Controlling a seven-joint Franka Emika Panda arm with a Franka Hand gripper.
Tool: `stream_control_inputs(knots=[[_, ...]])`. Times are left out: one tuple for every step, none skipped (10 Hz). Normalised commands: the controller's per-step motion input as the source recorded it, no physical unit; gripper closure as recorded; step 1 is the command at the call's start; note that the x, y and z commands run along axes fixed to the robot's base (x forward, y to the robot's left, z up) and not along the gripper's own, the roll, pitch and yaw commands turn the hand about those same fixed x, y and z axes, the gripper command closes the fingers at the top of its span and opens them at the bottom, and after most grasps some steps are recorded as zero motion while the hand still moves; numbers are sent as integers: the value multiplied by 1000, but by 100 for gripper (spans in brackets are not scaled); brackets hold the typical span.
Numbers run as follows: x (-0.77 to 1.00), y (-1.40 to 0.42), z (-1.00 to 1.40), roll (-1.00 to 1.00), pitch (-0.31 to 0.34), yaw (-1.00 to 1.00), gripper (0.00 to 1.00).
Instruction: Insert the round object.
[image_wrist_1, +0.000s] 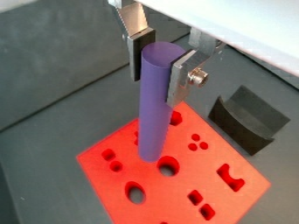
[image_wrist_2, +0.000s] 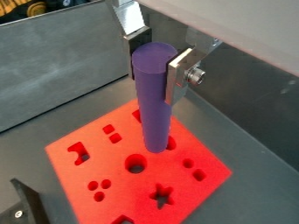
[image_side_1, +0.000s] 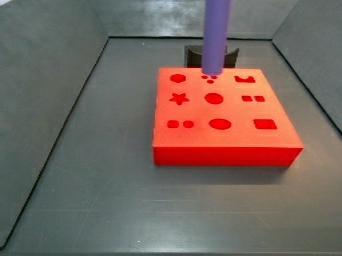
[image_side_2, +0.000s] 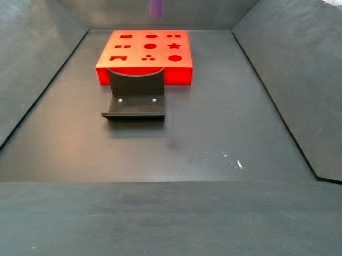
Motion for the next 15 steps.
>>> stream_control_inputs(knots=[[663,169,-309,126,0,337,100],[560,94,-294,199,0,394,100],[420,0,-349,330,0,383,100],[411,0,-346,364,0,366,100],[400,0,-349,403,0,374,100],[286,0,-357,334,0,303,100],[0,0,-349,189,0,11,100],[-146,0,-297,0,0,0,100],[-211,14,-300,0,0,-31,100],[-306,34,-271,-7,0,-80,100],[-200,0,-229,-23,0,-37,100],[0,-26,-237,0,0,0,100],[80,-31,-226,0,0,0,100],[97,-31,-197,0,0,20,100],[97,-63,-194,0,0,14,100]])
